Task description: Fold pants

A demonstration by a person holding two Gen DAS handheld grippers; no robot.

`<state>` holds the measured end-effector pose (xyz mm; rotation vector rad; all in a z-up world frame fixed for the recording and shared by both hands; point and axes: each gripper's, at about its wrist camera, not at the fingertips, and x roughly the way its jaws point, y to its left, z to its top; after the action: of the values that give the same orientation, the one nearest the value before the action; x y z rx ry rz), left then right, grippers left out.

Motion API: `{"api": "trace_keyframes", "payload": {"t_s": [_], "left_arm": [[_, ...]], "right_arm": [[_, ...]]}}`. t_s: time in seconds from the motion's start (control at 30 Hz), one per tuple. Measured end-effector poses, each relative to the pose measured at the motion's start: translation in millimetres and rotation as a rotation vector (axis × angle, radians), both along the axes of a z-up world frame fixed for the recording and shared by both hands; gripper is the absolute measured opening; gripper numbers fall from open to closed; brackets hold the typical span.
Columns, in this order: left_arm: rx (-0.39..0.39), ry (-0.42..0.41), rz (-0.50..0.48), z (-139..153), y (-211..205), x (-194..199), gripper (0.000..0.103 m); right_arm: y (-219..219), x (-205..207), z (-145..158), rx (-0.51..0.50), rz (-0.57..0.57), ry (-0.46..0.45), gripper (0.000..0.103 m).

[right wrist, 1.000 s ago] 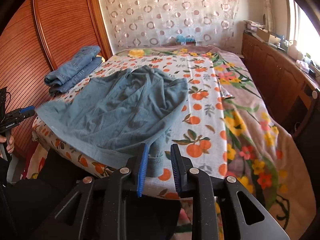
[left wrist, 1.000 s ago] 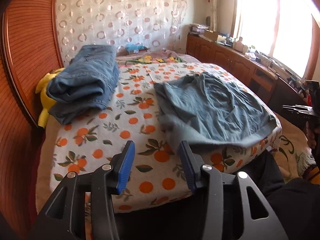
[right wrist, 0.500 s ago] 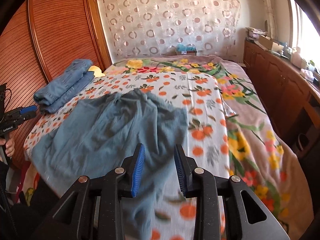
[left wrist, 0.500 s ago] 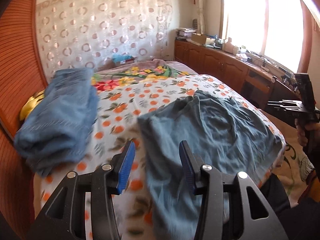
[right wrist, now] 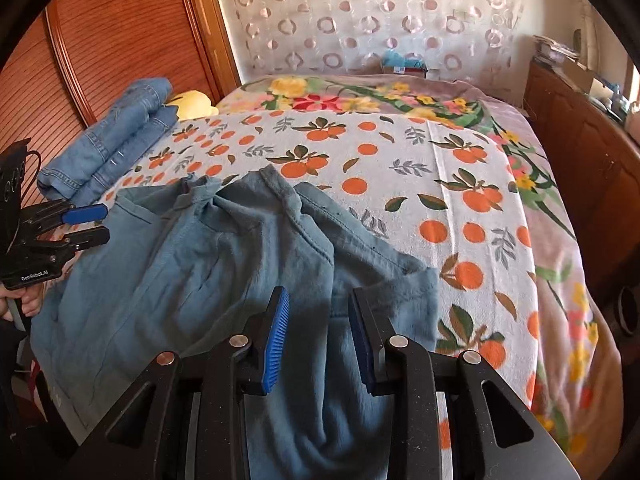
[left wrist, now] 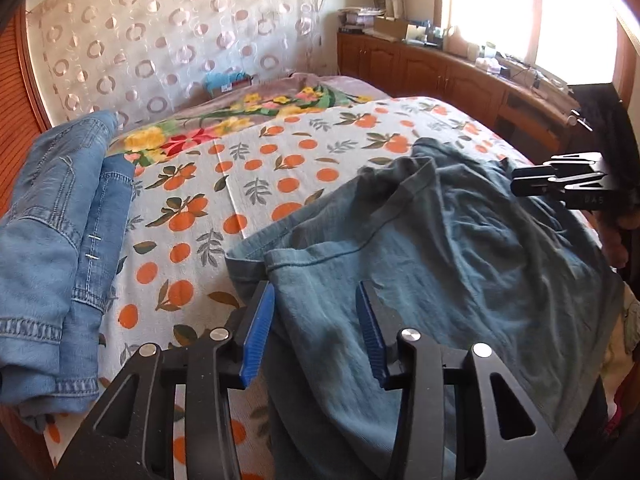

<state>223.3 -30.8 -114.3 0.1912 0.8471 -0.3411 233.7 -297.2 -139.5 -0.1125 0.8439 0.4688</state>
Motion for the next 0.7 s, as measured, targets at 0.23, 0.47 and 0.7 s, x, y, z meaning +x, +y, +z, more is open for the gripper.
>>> {"api": "trace_keyframes", "payload": {"t_s": [0.23,0.47,0.7], "left_arm": [[0.015,0.038,-0.001,-6.5,-1.6,12.3,0.012],[-0.042,-0.027,-0.021,19.4,4.2,-10.0,0.002],[-0.141,-0.136,0.019,71.7,19.1,-13.1,0.002]], "right_arm": [[8.1,5.1,1.8,0.007,0.020,0.015,0.013],[2.3,-18.7,25.2,0.038,0.033,-0.088,0.001],[-13.8,-32.9,60.4,0.067,0.000,-0.205,0.001]]}}
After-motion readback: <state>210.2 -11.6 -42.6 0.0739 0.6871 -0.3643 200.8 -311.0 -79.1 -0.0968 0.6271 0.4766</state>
